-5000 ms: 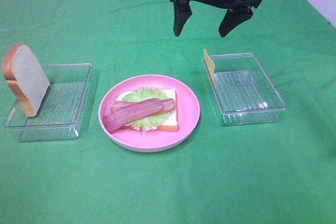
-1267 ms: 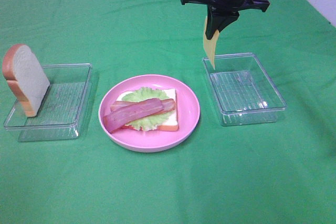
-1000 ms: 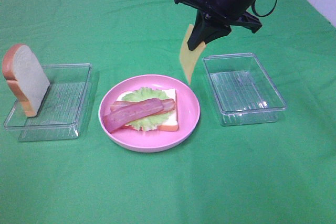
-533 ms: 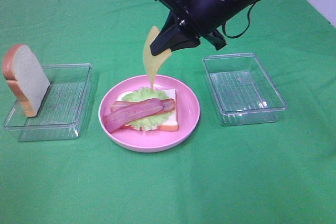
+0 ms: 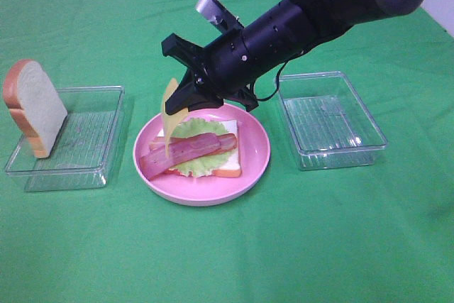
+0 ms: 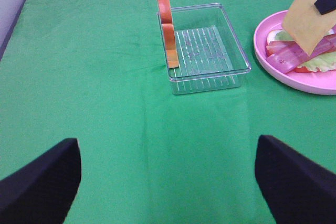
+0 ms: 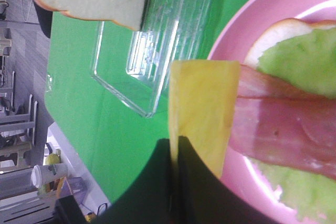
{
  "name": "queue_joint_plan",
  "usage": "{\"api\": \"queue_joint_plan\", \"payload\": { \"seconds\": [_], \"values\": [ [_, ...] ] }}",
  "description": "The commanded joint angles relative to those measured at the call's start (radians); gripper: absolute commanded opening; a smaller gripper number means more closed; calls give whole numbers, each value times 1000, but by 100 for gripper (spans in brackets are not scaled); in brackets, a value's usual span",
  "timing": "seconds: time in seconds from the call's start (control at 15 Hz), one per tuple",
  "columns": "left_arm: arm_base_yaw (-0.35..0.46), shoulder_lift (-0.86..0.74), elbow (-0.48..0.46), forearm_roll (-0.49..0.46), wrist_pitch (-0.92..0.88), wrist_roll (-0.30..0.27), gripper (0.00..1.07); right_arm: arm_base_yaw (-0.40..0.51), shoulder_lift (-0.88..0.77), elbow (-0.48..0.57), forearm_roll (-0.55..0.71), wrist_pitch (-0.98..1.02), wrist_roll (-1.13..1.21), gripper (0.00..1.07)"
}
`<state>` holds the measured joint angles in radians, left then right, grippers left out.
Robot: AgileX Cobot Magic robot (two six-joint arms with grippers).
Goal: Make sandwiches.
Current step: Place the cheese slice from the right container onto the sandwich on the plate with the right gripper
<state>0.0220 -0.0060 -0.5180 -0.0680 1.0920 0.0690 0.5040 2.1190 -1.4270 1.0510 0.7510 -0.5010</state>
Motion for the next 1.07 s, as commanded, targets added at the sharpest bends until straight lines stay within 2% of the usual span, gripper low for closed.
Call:
{"api": "queue_joint_plan", "payload": {
  "seconds": [0.07, 0.33, 0.47, 0.8, 0.87, 0.93, 1.07],
  "values": [
    [-5, -15, 3, -4, -15, -7, 84, -2, 22, 3, 14, -21, -29, 0],
    [-5, -15, 3, -4, -15, -7, 84, -2, 47, 3, -42, -37, -26, 0],
    [-5, -15, 3, -4, -15, -7, 84, -5, 45, 3, -78, -61, -19, 5],
    [-5, -15, 3, -4, -15, -7, 84, -5, -3, 3, -221, -113, 4, 38],
    [-5, -15, 3, -4, -15, -7, 84, -5, -21, 3, -272, -127, 34, 46],
    [-5, -15, 3, -4, -15, -7, 84, -5, -58, 3, -390, -128, 126, 64],
    [-5, -15, 3, -4, -15, -7, 84, -5, -78, 3, -502, -111, 204, 75]
  ]
}}
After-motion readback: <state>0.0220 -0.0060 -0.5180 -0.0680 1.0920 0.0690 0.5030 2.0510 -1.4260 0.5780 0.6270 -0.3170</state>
